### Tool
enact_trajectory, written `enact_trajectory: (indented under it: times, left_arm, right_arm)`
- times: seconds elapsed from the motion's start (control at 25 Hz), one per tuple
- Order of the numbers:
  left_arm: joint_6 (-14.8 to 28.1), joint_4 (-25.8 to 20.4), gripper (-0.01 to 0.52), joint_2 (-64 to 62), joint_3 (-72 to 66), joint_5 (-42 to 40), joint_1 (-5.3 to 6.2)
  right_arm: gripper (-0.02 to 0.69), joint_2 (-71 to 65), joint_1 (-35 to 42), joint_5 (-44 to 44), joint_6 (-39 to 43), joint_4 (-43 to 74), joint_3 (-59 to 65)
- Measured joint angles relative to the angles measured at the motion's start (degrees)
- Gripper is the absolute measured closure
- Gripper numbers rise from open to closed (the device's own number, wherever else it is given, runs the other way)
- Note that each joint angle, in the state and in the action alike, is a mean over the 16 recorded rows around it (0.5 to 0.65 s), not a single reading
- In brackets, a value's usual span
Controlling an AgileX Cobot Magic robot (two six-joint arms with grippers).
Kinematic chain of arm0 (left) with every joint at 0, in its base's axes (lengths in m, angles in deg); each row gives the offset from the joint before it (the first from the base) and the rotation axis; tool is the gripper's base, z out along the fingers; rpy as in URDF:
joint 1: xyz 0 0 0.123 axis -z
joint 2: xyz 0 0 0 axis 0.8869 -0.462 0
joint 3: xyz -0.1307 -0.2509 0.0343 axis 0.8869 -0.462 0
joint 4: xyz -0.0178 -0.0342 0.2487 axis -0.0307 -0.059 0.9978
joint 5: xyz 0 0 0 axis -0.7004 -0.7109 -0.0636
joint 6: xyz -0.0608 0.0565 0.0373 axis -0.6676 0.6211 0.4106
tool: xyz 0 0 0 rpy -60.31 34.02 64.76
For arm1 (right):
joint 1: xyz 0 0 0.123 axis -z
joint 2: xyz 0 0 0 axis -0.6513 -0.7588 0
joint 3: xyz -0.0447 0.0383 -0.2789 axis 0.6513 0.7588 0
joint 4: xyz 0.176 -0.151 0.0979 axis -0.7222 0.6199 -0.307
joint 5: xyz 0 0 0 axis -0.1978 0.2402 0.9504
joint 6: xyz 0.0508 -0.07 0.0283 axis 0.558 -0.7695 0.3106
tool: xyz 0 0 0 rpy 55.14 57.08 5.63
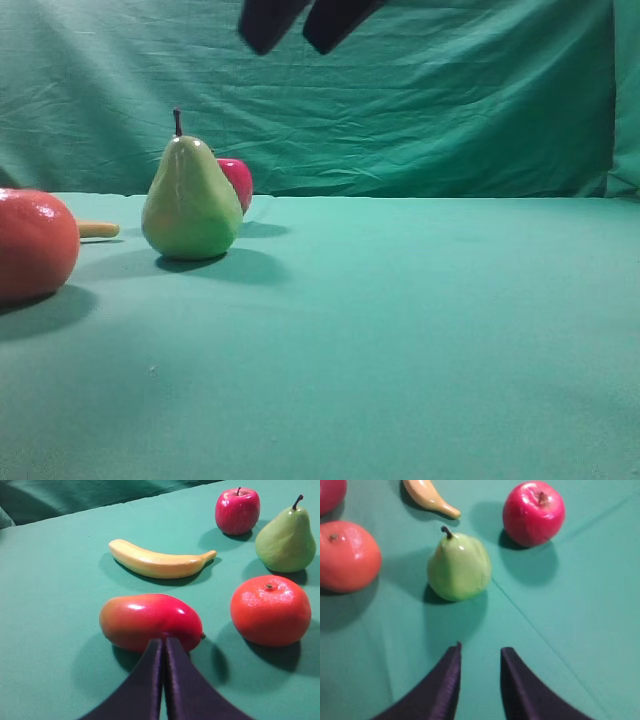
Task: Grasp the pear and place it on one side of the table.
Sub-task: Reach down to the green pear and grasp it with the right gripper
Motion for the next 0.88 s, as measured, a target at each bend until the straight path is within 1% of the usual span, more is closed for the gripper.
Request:
enact_trajectory:
  times: [0.12, 0.2, 0.28, 0.32, 0.4, 0.64, 0.88]
  left_arm:
    - [0.0, 0.0, 0.514, 0.0, 0.0, 0.0, 0.0]
    - [0.0, 0.0, 0.514, 0.0, 0.0, 0.0, 0.0]
    - [0.0, 0.0, 0.514, 0.0, 0.0, 0.0, 0.0]
    - [0.0, 0.0, 0.514, 0.0, 0.0, 0.0, 0.0]
    - [0.0, 0.0, 0.514, 0.0, 0.0, 0.0, 0.0]
    - [0.0, 0.0, 0.514, 0.0, 0.0, 0.0, 0.0]
    - [0.0, 0.0, 0.514, 0.0, 0.0, 0.0, 0.0]
  right_arm:
    - [0.123, -5.84, -1.43, -0.31, -0.18, -0.08, -4.96]
    - [0.063, -9.5, -2.0, -0.35, -0.25, -0.19, -8.11]
    - [0.022, -12.96, -2.33, -0.37, -0.29, -0.34, -11.03]
    - [0.014, -14.65, -2.44, -0.37, -0.29, -0.42, -12.43]
    - [0.022, -17.87, -2.54, -0.36, -0.31, -0.58, -15.0]
    - [0.109, -24.44, -2.28, 0.44, -0.19, -1.12, -20.45]
    - [0.205, -23.58, 0.59, 5.59, 1.83, -1.1, -22.41]
